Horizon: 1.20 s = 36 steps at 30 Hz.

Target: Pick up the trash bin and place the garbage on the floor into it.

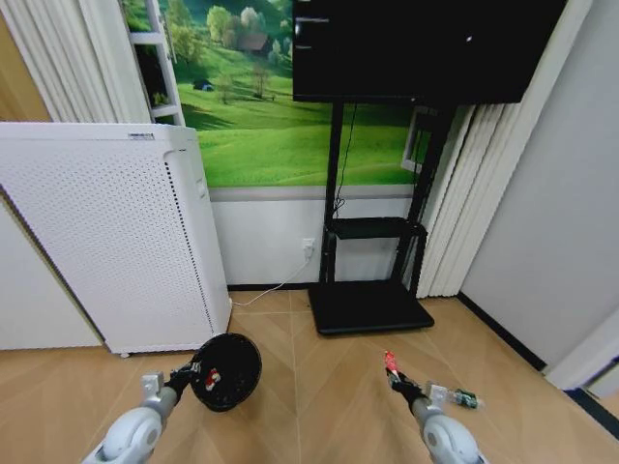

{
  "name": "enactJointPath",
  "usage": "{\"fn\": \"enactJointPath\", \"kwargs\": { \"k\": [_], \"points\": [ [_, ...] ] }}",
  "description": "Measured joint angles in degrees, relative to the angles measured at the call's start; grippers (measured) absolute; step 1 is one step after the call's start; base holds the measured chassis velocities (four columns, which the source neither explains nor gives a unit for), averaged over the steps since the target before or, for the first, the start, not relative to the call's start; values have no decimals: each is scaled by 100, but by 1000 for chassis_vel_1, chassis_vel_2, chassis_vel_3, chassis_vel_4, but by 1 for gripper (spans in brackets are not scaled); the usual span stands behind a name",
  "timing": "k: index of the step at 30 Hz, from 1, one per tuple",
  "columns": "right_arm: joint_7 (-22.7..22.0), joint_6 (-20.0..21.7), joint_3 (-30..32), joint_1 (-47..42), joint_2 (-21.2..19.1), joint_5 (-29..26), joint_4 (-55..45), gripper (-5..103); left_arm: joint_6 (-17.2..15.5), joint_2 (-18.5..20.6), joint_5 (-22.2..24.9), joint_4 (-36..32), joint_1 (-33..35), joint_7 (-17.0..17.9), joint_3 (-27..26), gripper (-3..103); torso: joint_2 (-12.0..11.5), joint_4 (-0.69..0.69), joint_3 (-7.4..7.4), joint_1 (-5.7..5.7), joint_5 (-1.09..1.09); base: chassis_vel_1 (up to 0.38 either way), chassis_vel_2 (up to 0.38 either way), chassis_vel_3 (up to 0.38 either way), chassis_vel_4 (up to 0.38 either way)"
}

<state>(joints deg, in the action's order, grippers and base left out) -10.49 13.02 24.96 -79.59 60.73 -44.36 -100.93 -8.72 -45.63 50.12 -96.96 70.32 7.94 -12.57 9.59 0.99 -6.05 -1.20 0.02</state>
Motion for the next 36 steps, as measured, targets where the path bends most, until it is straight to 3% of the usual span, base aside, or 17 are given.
{"fn": "enactJointPath", "kwargs": {
  "k": [1, 2, 4, 7, 10, 17, 20, 25, 27, 33, 36],
  "points": [
    [94, -106, -7, -100, -14, 39, -239, 34, 63, 1, 0, 149, -377, -80, 440, 7, 0, 5, 0, 0, -6, 0, 0, 0, 0],
    [94, -106, -7, -100, -14, 39, -239, 34, 63, 1, 0, 149, -377, -80, 440, 7, 0, 5, 0, 0, -6, 0, 0, 0, 0],
    [192, -273, -36, -250, -12, 144, -523, 34, 178, -42, 30, 393, -945, -213, 1103, 7, 0, 5, 0, 0, 1, 0, 0, 0, 0],
    [226, -313, -45, -320, -4, 176, -632, 34, 221, -102, 54, 526, -1195, -277, 1397, 7, 0, 2, 0, 0, -2, 0, 0, 0, 0],
    [318, -378, -56, -537, -6, 378, -849, 34, 334, -418, 52, 1053, -2034, -402, 2407, 7, -1, 1, 0, 0, -1, 0, 0, 0, 0],
    [448, -435, -23, -761, -81, 675, -954, 34, 435, -915, 55, 1633, -2861, -480, 3387, 7, -1, 2, 0, 0, -2, 0, 0, 0, 0],
    [704, -626, -1, -944, -105, 1062, -956, 33, 509, -1286, 49, 2090, -3313, -536, 3901, 7, 0, 3, -1, 0, -1, 0, 0, 0, 0],
    [884, -820, -9, -1101, -45, 1264, -1041, 33, 573, -1634, 256, 2306, -3598, -544, 4217, 7, 0, 1, 0, 0, 0, 0, 0, 0, 0],
    [1135, -1158, -35, -1196, -8, 1579, -1103, 33, 490, -1798, 671, 2217, -3669, -457, 4381, 7, 0, 1, 0, 0, 0, 0, 0, 0, 0],
    [1498, -1610, -63, -1328, 35, 2153, -1216, 33, 314, -1950, 1396, 1749, -3648, -283, 4488, 7, 0, 3, 0, 0, -2, 0, 0, 0, 0],
    [1556, -1697, -68, -1353, 41, 2299, -1208, 33, 275, -1903, 1545, 1536, -3600, -224, 4485, 7, 0, 1, 0, 0, -2, 0, 0, 0, 0]
  ]
}}
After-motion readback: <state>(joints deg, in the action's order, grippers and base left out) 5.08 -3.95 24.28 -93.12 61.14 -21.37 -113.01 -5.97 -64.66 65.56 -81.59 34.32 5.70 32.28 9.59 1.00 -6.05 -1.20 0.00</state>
